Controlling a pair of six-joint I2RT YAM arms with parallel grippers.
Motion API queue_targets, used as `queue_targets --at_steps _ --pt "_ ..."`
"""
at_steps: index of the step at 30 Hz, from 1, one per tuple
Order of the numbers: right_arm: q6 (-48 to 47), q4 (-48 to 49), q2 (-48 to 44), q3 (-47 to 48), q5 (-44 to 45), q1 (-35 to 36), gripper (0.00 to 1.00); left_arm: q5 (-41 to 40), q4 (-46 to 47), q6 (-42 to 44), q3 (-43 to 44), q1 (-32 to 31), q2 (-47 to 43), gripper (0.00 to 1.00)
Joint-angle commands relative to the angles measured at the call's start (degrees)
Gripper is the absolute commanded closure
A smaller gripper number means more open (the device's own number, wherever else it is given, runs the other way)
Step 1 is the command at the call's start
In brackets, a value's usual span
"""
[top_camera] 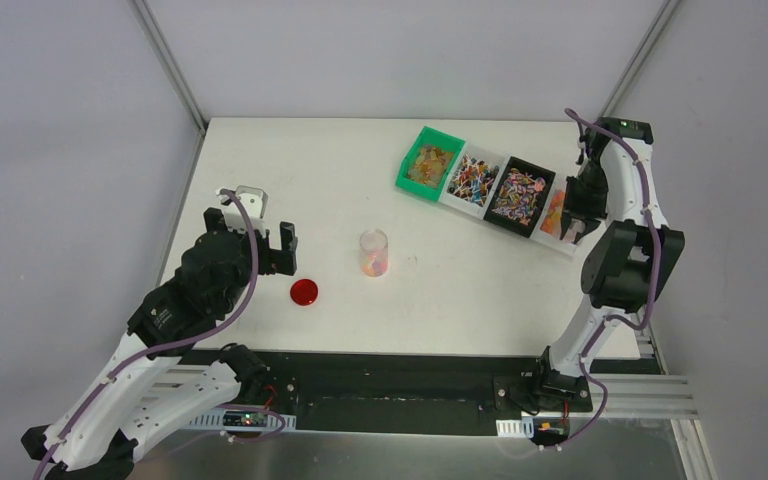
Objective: Pack the candies
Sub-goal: Scoop the fake candies from the storage box.
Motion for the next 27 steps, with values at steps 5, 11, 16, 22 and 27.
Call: queue_targets --at_steps 5,11,16,22,27 --pt "-0.99 4.62 -0.09 -0.64 -0.09 -0.36 1.0 -1.33 1.91 -0.48 -0.19 0.1 -1.05 0.01" --pt "-1.28 7.91 0.3 -3.34 -0.27 -0.37 1.0 -1.33 1.88 -0.48 -0.18 0.1 -1.38 0.01" --pt "-0.97 10.2 -0.23 -5.7 0.38 -0.37 1.0 -1.24 1.93 -0.52 -0.23 0.1 -1.48 0.01" --pt "-0.62 13.02 -0.96 -8.61 1.13 -0.37 1.0 -1.15 1.9 -0.53 -0.31 0.1 -1.66 0.01" --pt "-0.4 14.96 -2.32 -11.34 1.56 -0.37 1.0 -1.1 1.9 -0.57 -0.27 0.1 -1.61 0.01"
